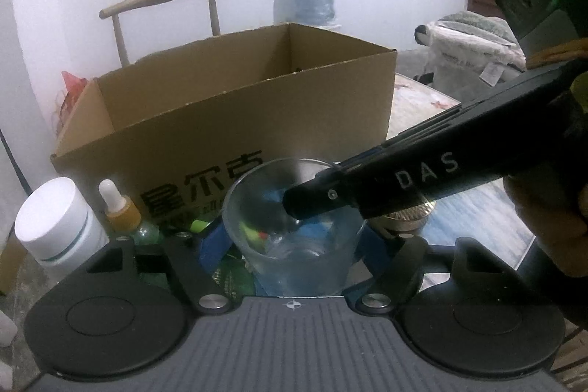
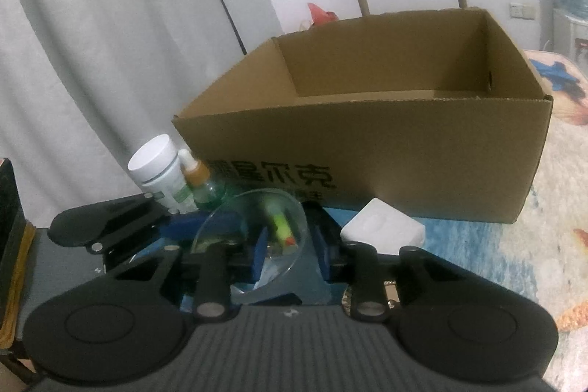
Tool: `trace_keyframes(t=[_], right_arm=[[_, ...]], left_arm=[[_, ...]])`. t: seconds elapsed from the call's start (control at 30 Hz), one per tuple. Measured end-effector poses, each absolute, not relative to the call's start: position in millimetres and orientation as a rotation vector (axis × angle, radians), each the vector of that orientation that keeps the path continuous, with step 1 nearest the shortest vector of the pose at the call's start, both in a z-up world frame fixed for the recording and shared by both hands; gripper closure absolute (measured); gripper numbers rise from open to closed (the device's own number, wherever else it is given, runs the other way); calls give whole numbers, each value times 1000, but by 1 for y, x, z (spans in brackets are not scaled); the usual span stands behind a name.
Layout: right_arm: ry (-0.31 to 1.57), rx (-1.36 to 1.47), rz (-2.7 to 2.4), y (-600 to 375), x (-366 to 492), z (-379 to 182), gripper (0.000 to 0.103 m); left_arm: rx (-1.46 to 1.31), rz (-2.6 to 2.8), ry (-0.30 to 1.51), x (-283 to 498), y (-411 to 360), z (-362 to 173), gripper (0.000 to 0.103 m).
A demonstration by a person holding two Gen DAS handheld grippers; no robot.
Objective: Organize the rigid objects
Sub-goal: 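Grasp the clear glass cup by its rim with the right tool, then carry the glass cup into the cardboard box and open the right tool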
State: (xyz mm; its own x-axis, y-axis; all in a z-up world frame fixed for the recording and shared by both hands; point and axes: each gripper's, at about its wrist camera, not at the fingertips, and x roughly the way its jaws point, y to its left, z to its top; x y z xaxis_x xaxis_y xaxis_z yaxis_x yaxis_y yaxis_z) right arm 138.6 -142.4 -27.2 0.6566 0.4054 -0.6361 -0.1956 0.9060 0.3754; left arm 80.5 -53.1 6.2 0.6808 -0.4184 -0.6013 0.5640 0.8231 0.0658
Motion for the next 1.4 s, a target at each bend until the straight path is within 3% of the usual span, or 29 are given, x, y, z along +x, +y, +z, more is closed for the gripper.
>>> trace_keyframes(t=[0.2,0.43,0.7,0.93,1.1,1.4], right_arm=[[792,288,329,-145,140,-28,83],[763,284,338,-145,133,-13,83],[622,201,391,-135,135,65,82],[585,179,467,-128,225,123,82],[700,266,474,-133,322,111,82],[938,370,411,-140,430,34,82]], left_arm=[[231,-541,602,78,-54,6,29],[215,-533,558,68,-52,20,30],[229,-509,398,66,-38,90,30],[232,-454,378,144,-27,147,30],[219,-427,480,228,-25,144,29],[201,-415,724,326,-27,87,29]])
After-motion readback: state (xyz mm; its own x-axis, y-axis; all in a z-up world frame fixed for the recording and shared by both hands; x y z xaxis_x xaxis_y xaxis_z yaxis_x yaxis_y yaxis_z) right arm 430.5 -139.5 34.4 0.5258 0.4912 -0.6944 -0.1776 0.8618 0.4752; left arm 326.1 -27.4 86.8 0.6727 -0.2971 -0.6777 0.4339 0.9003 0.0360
